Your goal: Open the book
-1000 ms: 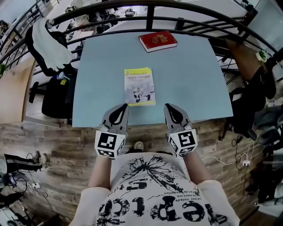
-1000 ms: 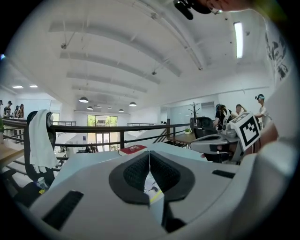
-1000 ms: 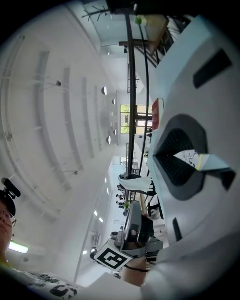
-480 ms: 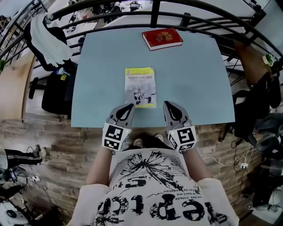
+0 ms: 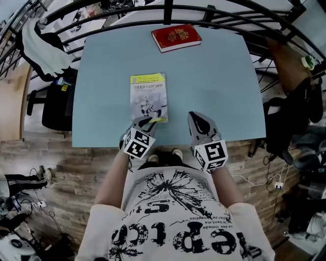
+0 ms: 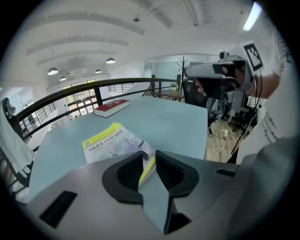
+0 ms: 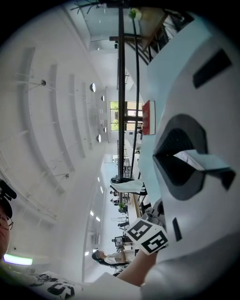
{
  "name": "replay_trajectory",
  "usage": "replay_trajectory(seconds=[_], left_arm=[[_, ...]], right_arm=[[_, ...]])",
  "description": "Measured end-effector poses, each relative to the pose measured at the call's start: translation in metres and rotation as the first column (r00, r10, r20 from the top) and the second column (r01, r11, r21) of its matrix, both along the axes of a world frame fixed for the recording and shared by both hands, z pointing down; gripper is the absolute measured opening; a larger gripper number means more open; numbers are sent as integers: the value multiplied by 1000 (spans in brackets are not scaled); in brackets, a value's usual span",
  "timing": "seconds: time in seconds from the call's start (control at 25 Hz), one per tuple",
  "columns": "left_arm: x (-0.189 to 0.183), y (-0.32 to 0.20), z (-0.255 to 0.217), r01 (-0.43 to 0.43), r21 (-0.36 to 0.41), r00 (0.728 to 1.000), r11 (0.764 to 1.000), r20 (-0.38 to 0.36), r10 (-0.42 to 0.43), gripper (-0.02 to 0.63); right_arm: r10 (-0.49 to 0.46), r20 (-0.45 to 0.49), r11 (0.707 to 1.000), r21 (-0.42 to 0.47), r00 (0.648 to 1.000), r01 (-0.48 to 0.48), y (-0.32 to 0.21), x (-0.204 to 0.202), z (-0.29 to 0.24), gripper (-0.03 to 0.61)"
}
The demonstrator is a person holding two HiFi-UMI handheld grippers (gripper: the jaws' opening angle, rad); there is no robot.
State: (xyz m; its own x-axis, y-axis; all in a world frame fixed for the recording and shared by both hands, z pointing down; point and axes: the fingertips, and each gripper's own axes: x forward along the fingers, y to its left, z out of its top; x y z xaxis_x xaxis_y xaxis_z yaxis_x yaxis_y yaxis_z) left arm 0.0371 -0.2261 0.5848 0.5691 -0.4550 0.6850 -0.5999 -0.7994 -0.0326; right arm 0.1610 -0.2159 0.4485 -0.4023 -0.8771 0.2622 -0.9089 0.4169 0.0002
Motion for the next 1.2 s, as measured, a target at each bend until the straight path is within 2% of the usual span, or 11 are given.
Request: replay_trajectory(seconds=[0.24,0.44,0.56,0.72,0.84,0.96,1.04,1.2], left_arm=[[13,-1,45,-73,-78,989,994,127,82,135],[16,-5,66,-123,-82,969,989,206,137,135],[19,-8,74,-141,-86,961,986,228,157,135],[21,-13,78,-146,-86,958,985,236,163,133],[22,-15,77,-140,-76,962,987,227,154,100],[20,-17,74,-105,-85,975,991,187,120,87],[17,-20,70,-68,-89,986,994,149,81,50],[12,-22,63,-34,-80,994,996,100,42,21]], right_arm=[[14,6,999,-35,1000,-14,3,17,13,11],[26,10,998,-52,1000,-25,3,21,19,11],[30,7,998,-57,1000,-29,3,22,20,11],[35,-2,997,-67,999,-35,5,23,23,11],[43,-9,996,-74,999,-43,6,26,26,11],[44,-14,996,-75,999,-45,6,24,26,11],[39,-16,997,-73,999,-40,6,20,26,11],[23,-23,998,-66,999,-24,5,10,23,11]])
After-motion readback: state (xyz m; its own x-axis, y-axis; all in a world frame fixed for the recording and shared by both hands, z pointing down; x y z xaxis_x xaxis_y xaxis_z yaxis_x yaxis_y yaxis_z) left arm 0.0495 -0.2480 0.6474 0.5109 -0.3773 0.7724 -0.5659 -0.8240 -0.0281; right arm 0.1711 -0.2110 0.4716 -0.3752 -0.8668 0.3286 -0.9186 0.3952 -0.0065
